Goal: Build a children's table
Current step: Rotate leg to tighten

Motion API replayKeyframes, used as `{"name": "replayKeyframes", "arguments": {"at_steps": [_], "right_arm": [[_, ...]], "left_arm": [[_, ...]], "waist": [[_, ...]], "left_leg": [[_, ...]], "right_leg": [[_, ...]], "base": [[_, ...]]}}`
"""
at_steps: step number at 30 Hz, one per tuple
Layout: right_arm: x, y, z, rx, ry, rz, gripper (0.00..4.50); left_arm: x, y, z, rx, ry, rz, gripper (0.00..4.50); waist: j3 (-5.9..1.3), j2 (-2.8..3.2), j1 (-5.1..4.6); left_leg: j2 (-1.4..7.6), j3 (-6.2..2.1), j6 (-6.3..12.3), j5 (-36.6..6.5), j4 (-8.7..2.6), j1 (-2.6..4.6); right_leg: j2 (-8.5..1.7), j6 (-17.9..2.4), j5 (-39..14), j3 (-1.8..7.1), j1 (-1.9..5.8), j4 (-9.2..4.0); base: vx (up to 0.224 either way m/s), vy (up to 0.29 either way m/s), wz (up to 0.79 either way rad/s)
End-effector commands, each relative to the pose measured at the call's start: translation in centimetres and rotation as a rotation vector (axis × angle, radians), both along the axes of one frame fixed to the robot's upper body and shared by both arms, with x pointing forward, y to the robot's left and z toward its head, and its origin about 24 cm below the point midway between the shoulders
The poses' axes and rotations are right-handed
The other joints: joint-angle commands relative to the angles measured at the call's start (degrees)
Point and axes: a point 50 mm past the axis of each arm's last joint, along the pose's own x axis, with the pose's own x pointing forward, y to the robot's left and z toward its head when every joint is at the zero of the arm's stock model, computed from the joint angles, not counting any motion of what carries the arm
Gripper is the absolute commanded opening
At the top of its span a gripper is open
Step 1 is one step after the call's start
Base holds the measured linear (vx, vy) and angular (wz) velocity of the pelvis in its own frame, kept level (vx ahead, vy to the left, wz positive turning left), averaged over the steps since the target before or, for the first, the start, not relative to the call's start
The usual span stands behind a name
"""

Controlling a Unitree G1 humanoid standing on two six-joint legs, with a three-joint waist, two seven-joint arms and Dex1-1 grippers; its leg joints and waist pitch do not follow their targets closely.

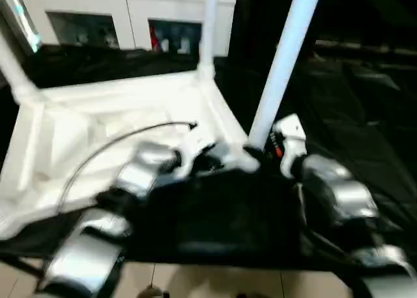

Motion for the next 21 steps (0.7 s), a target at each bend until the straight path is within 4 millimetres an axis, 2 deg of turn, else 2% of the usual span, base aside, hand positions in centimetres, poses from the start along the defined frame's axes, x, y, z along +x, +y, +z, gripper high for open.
{"name": "replayKeyframes", "arguments": {"at_steps": [1, 3, 6, 7, 9, 12, 13, 17, 20, 21], "right_arm": [[-1.3, 0.5, -4.0, -0.047, 0.167, -0.065, 1.95], [-1.1, 1.8, -4.0, -0.031, 0.155, -0.069, 1.95], [-0.7, 3.4, -3.6, -0.023, 0.127, -0.059, 1.95], [-0.6, 3.7, -3.5, -0.011, 0.117, -0.054, 2.5], [-0.4, 3.7, -3.1, 0.016, 0.103, -0.053, 2.64], [-0.1, 2.9, -2.3, 0.023, 0.053, -0.022, 2.85], [0.1, 2.3, -1.8, 0.03, 0.022, -0.001, 2.99], [0.2, 1.3, -1.1, 0.028, -0.012, 0.029, 3.3], [-0.4, -0.1, 0.2, -0.018, -0.067, 0.218, 3.3], [-0.8, -0.5, 0.4, -0.03, -0.073, 0.282, 3.3]], "left_arm": [[0.0, -1.6, 0.3, -0.028, -0.01, 0.023, 0.0], [-0.3, -2.6, 0.0, -0.019, -0.015, 0.0, 0.0], [-0.6, -3.8, 0.0, -0.025, -0.016, -0.03, 0.0], [-0.6, -3.9, 0.0, -0.022, -0.019, -0.037, 0.0], [-0.6, -3.7, 0.1, -0.016, -0.033, -0.049, 0.0], [-0.5, -2.8, 0.0, -0.004, -0.04, -0.068, 0.0], [-0.5, -2.4, 0.0, -0.004, -0.039, -0.082, 0.0], [-0.4, -1.7, 0.1, -0.009, -0.036, -0.096, 0.0], [-0.3, 0.0, 0.3, -0.015, -0.026, -0.143, 0.0], [-0.4, 0.5, 0.4, -0.01, -0.021, -0.159, 0.0]], "waist": [[-3.75, 0.02, -0.27], [-3.81, 0.13, -0.13], [-3.81, 0.24, -0.23], [-3.68, 0.09, -0.2], [-3.64, 0.16, -0.26], [-3.75, 0.22, -0.23], [-3.68, -0.03, -0.25], [-3.72, -0.17, -0.07], [-3.67, -0.27, 0.32], [-3.81, -0.12, 0.41]], "left_leg": [[0.23, 0.07, -1.55, -17.29, -4.15, 0.92], [0.21, 0.1, -1.0, -16.72, -4.07, 0.88], [0.17, 0.09, -0.75, -17.39, -4.2, 0.82], [0.18, 0.07, -0.66, -18.28, -4.29, 0.83], [0.21, 0.0, -0.65, -19.56, -4.4, 0.9], [0.27, -0.09, -0.75, -19.6, -4.42, 0.85], [0.25, 0.01, -0.35, -18.99, -4.39, 0.71], [0.25, 0.19, 0.92, -16.61, -4.18, 0.64], [0.34, 0.32, 2.28, -15.36, -4.04, 0.63], [0.34, 0.29, 2.5, -14.77, -4.0, 0.56]], "right_leg": [[-1.42, -9.98, -15.41, 0.64, 2.21, -4.18], [-1.43, -10.1, -13.41, 0.63, 2.27, -4.13], [-1.38, -9.83, -13.82, 0.58, 2.26, -4.24], [-1.35, -9.43, -14.89, 0.55, 2.23, -4.37], [-1.39, -8.83, -16.59, 0.56, 2.12, -4.58], [-1.38, -9.05, -15.49, 0.57, 2.16, -4.47], [-1.33, -9.4, -13.92, 0.56, 2.25, -4.37], [-1.4, -10.27, -11.55, 0.6, 2.47, -4.14], [-1.41, -10.69, -10.35, 0.57, 2.67, -4.15], [-1.46, -11.02, -9.47, 0.57, 2.84, -3.88]], "base": [[0.0, 0.0, 0.0], [0.0, 0.0, 0.0], [0.0, 0.0, 0.0], [0.0, 0.0, 0.0], [0.0, 0.0, 0.0], [0.0, 0.0, 0.0], [0.0, 0.0, 0.0], [0.0, 0.0, 0.0], [0.0, 0.0, 0.0], [0.0, 0.0, 0.0]]}}
